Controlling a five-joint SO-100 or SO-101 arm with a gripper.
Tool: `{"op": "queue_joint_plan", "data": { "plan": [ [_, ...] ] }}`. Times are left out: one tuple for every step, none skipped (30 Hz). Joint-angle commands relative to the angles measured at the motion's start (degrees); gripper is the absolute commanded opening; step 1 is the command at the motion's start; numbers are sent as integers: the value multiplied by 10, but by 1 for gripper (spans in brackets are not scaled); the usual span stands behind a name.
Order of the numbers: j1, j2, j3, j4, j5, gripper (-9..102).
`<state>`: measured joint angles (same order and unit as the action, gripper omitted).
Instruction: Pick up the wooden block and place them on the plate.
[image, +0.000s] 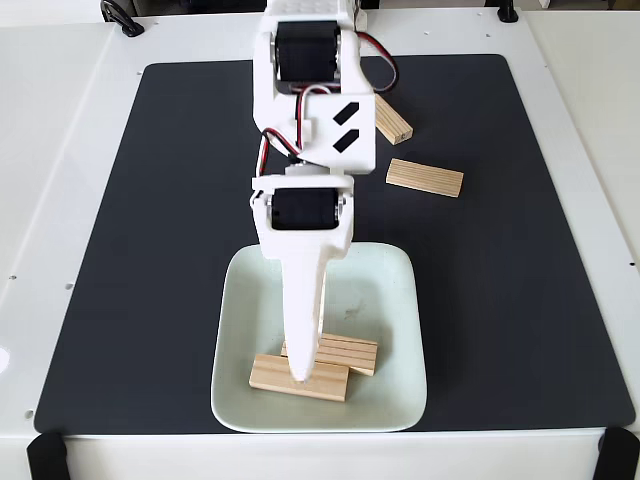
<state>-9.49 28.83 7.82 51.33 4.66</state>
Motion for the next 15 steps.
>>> {"op": "queue_joint_plan", "data": {
  "plan": [
    [-12,125,54,-1,4,39],
    [-14,157,84,-1,4,36],
    [-17,192,118,-1,4,32],
    [-23,228,154,-2,4,26],
    [-27,263,189,-4,4,20],
    [-32,298,224,-5,4,13],
    [-35,333,259,-7,4,6],
    [-41,367,295,-8,4,0],
    [-47,400,330,-8,4,-2],
    [-53,433,366,-7,4,1],
    [-57,466,403,-7,4,2],
    [-62,498,439,-7,4,2],
    [-69,533,477,-7,4,0],
    [-75,568,517,-5,4,-1],
    [-81,605,558,-3,4,-1]
  ]
}}
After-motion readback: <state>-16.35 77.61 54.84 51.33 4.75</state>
